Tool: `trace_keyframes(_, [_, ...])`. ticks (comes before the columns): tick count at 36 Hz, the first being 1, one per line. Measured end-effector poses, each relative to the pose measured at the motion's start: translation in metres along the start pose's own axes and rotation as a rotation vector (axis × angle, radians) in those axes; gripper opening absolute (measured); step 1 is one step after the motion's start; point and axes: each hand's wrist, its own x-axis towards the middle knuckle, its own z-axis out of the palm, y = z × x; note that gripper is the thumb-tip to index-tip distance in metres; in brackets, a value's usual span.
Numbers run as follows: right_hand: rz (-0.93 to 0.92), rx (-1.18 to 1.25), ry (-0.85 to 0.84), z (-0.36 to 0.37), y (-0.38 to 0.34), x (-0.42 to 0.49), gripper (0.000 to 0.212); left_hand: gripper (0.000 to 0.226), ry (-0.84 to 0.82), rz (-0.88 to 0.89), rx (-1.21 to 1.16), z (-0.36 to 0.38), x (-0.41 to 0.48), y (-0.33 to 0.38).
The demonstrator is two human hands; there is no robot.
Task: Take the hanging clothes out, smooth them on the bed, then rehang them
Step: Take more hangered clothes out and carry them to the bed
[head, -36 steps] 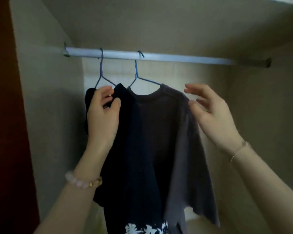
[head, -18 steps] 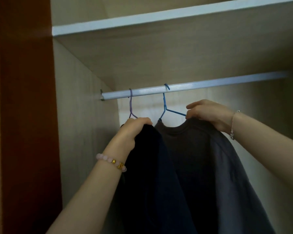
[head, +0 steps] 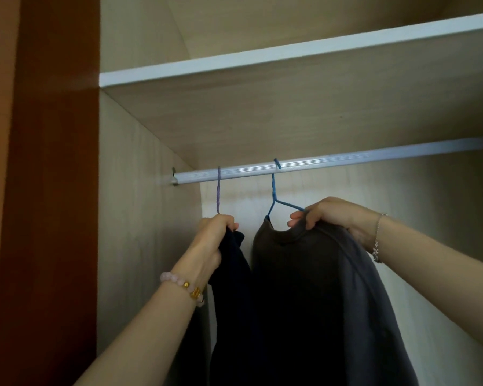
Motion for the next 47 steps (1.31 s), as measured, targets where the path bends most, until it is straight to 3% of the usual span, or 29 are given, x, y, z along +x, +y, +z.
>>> trace_keyframes(3, [0.011,-0.018,-0.021,-0.002,-0.012,0.005,0.037,0.038,0.012,0.026,-0.029,-0.004,0.003,0.005])
trace_keyframes(13, [0.011,-0.229,-0.033,0.002,-0.053,0.038,0.037,0.014,-0.07,0.08,0.002,-0.011,0.004,0.021])
trace_keyframes(27, [0.171,-0.181,-0.055,-0.004,-0.001,0.063,0.028,0.038,-0.139,0.191,0.011,-0.027,-0.015,0.017])
trace_keyframes(30, [0.186,-0.17,-0.059,-0.004,0.031,0.058,0.029,0.042,-0.149,0.201,0.021,-0.037,-0.033,-0.008])
trace_keyframes(33, [0.179,-0.062,-0.057,0.001,0.073,0.038,0.03,0.03,-0.2,0.202,0.02,-0.046,-0.055,-0.04])
trace_keyframes(35, [0.143,-0.09,-0.048,0.006,0.106,0.015,0.028,0.038,-0.216,0.167,0.016,-0.056,-0.069,-0.067])
trace_keyframes(42, [0.159,-0.173,-0.078,0.02,0.229,-0.086,0.034,0.043,-0.187,-0.053,0.022,-0.096,-0.138,-0.182])
trace_keyframes(47, [0.179,-0.105,-0.192,0.012,0.274,-0.147,0.033,0.044,-0.184,-0.266,0.084,-0.126,-0.202,-0.255])
